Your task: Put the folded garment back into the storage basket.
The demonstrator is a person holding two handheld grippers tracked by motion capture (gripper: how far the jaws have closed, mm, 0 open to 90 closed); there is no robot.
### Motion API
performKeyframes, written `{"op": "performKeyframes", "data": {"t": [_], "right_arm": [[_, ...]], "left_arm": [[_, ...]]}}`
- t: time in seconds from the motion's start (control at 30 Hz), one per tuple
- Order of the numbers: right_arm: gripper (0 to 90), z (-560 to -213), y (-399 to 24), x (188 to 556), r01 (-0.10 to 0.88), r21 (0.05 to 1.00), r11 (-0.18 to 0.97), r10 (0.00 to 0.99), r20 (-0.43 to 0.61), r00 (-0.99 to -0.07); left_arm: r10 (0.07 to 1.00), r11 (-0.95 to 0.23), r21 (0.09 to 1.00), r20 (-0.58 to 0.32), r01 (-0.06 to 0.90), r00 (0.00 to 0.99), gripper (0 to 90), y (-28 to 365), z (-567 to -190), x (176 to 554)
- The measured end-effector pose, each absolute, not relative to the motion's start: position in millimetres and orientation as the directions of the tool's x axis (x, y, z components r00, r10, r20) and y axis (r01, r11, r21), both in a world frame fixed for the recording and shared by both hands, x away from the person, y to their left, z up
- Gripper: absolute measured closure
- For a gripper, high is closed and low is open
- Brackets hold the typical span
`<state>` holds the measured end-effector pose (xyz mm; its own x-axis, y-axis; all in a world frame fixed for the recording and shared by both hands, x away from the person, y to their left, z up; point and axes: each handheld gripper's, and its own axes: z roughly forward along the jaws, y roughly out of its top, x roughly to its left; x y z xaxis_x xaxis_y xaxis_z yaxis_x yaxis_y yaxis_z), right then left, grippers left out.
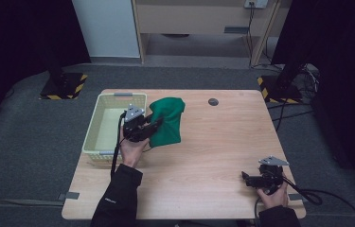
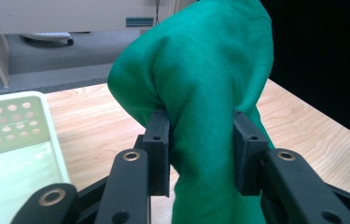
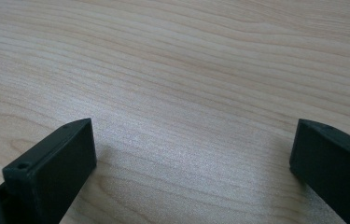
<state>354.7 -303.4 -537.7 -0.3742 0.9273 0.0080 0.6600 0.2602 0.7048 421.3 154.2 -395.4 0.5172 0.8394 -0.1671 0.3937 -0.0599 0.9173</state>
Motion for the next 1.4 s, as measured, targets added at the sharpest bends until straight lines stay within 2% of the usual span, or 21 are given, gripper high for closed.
{"op": "performKeyframes", "data": {"t": [1.4], "right_arm": [[0.4, -538, -303, 355, 0.66, 0.705, 0.26, 0.927, 0.008, -0.374]], "left_arm": [[0.912, -0.017, 0.896, -0.168, 0.444, 0.374, 64.3, 224, -406, 427]]}}
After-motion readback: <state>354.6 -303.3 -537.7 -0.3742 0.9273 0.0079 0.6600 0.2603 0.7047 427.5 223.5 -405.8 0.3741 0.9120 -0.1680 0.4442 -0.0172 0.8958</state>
